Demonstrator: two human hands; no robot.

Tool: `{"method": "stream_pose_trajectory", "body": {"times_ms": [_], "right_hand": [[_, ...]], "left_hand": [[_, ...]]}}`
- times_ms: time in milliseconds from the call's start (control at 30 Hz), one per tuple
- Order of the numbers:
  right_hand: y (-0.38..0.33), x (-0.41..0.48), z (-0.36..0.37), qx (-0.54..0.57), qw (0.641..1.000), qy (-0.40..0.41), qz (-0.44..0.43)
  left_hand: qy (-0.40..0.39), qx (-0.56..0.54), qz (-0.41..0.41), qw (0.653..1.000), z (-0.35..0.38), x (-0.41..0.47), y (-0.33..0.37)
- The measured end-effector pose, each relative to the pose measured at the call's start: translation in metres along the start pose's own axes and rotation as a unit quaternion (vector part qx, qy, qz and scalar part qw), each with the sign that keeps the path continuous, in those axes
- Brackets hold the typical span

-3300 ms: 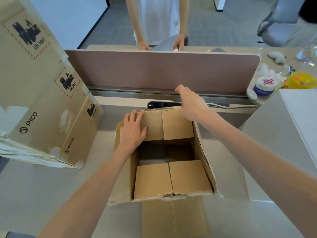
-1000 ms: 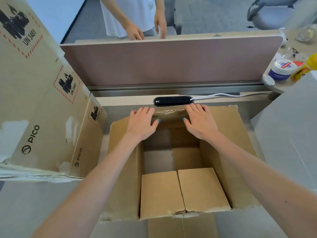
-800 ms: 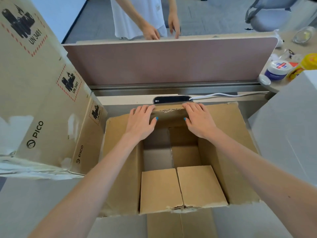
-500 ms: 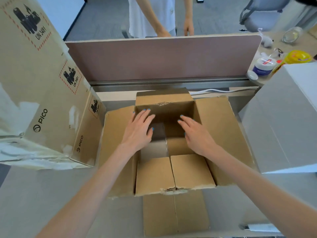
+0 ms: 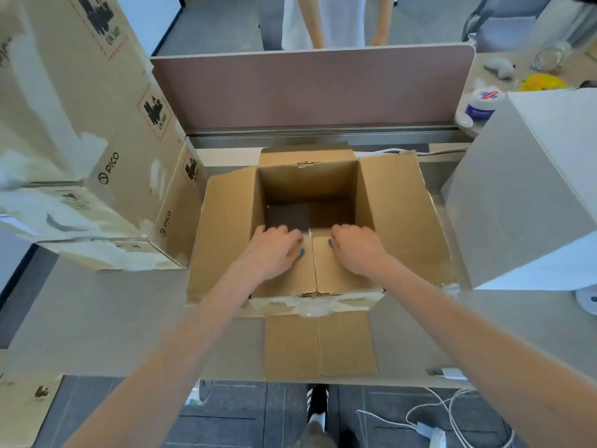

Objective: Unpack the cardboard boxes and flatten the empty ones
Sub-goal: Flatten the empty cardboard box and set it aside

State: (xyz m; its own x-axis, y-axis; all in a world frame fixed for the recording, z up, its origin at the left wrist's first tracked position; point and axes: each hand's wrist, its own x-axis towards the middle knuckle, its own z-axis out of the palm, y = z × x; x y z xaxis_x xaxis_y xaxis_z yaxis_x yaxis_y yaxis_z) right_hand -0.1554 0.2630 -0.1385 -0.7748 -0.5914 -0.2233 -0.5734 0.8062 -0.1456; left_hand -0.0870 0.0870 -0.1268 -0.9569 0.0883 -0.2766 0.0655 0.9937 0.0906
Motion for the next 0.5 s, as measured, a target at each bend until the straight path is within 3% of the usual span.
{"method": "stream_pose_trajectory", "body": {"times_ms": [133,267,367,500], "right_hand": [[-0.001,-0.022,-0.047,0.075,0.995,0.064,0.004],[-0.003,-0.055,-0.080,0.131,0.988,0.075,-0.042],[-0.005,-0.080,-0.091,0.169,0.980,0.044,-0.100],[-0.013,-0.108,-0.086,0.210,0.966,-0.058,-0.142]], "left_hand": [[0.118,-0.057,-0.002,0.991,-0.031,-0.027,0.001],[0.165,-0.103,0.005,0.981,-0.055,-0.064,0.008],[0.163,-0.146,0.010,0.976,-0.066,-0.098,0.020],[0.083,-0.213,-0.009,0.973,-0.059,-0.137,0.031]]}}
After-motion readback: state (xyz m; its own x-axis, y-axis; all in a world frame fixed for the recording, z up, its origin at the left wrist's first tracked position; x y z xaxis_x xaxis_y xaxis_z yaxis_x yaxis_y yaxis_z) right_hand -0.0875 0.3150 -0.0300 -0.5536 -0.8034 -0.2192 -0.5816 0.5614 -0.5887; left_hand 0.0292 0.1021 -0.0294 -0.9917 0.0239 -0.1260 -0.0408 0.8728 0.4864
